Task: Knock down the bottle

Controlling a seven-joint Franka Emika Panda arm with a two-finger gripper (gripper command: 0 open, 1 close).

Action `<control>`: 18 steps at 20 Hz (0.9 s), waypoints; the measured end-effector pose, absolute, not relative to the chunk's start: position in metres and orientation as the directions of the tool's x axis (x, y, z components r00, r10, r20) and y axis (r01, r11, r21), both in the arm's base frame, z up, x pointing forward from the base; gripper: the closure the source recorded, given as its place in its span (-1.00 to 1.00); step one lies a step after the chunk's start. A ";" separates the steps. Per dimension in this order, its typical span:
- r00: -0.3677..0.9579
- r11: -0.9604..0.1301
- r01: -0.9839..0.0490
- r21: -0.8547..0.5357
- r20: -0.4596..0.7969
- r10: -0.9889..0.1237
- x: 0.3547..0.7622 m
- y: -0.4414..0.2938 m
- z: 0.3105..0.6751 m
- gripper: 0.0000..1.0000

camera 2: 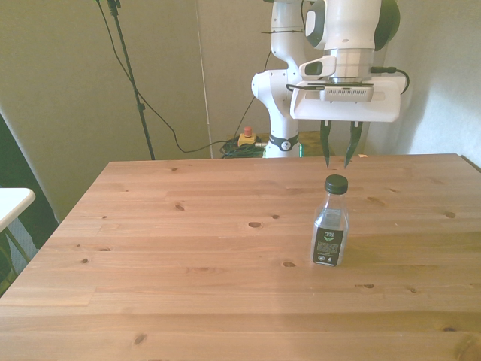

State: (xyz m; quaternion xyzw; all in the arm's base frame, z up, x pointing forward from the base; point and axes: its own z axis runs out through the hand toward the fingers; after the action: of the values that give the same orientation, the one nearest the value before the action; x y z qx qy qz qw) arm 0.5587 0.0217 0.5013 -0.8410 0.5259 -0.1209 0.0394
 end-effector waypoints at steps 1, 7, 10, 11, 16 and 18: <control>0.406 -0.434 -0.880 -0.194 0.168 -0.898 0.564 0.020 0.500 1.00; 0.359 -0.392 -0.896 -0.209 0.176 -0.916 0.586 0.012 0.501 1.00; 0.325 -0.366 -0.904 -0.221 0.200 -0.924 0.605 0.009 0.505 1.00; 0.311 -0.354 -0.907 -0.226 0.207 -0.928 0.613 0.009 0.505 1.00; 0.232 -0.289 -0.928 -0.237 0.242 -0.942 0.666 0.005 0.485 1.00; 0.208 -0.270 -0.932 -0.240 0.254 -0.944 0.683 -0.001 0.477 1.00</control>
State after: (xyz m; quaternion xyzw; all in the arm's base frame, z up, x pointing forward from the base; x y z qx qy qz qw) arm 0.6832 -0.0010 0.4766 -0.7771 0.6037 -0.1768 0.0172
